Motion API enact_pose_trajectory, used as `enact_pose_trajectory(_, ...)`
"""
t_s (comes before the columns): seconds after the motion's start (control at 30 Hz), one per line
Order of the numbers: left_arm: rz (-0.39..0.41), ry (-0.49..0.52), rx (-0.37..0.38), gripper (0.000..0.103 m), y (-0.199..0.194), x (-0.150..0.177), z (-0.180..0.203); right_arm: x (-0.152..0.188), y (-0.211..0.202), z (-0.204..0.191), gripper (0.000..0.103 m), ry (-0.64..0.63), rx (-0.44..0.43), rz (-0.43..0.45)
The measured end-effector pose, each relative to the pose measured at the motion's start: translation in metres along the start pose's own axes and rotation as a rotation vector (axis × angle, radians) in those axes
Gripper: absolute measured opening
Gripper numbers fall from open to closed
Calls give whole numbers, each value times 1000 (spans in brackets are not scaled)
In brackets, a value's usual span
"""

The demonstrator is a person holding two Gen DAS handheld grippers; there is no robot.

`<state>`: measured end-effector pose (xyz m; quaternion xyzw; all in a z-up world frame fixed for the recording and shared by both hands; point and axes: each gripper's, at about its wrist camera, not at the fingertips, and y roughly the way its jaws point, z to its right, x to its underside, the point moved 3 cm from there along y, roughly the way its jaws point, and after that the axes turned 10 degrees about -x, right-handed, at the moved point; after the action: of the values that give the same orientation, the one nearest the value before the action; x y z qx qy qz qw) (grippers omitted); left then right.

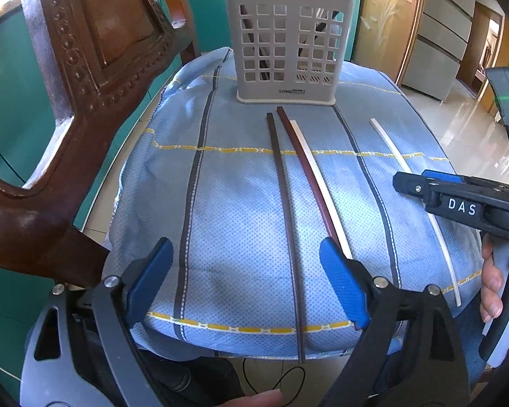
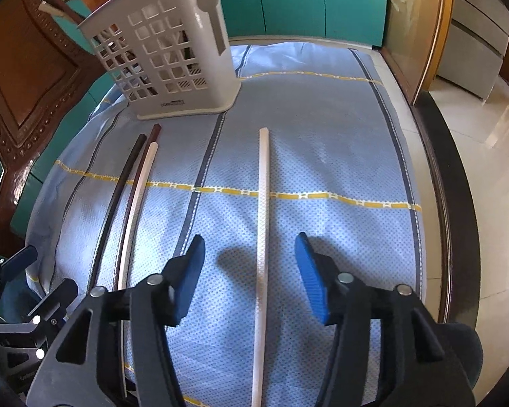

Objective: Organize utensils
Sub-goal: 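Grasp a light wooden stick with the right gripper while the left grasps a dark one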

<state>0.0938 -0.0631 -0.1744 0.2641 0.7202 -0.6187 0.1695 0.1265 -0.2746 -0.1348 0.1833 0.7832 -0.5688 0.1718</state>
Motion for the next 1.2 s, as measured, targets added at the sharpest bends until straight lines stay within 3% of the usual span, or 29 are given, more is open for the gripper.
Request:
enact_pose_trajectory(0.6,-12,-9,-1,90,2,3,-3,-10,14,-21,57,-51,16,-23)
enact_pose_trajectory(0.77,-10,-8,-4,90,1,2,-4,-18,26,-40,57,-123,69,-38)
enact_pose_trajectory(0.8,-10,-9,-4,90,1,2,-4,-18,28,-42,53,-129,78,-38)
enact_pose_trajectory(0.83,-10,-9,-6,90,1,2,-4,-18,28,-42,40,-127,81,-38)
enact_pose_trajectory(0.93,-5,-16,-10,90,-1,2,-8,-17,29,-38,19,-110,78,-44)
enact_pose_trajectory(1.0,-7,-25,-11,91,-1,1,-11,-16,27,-32,12,-107,83,-40)
enact_pose_trajectory(1.2,-14,-28,-14,91,2,3,-11,-9,16,-14,9,-76,88,-39)
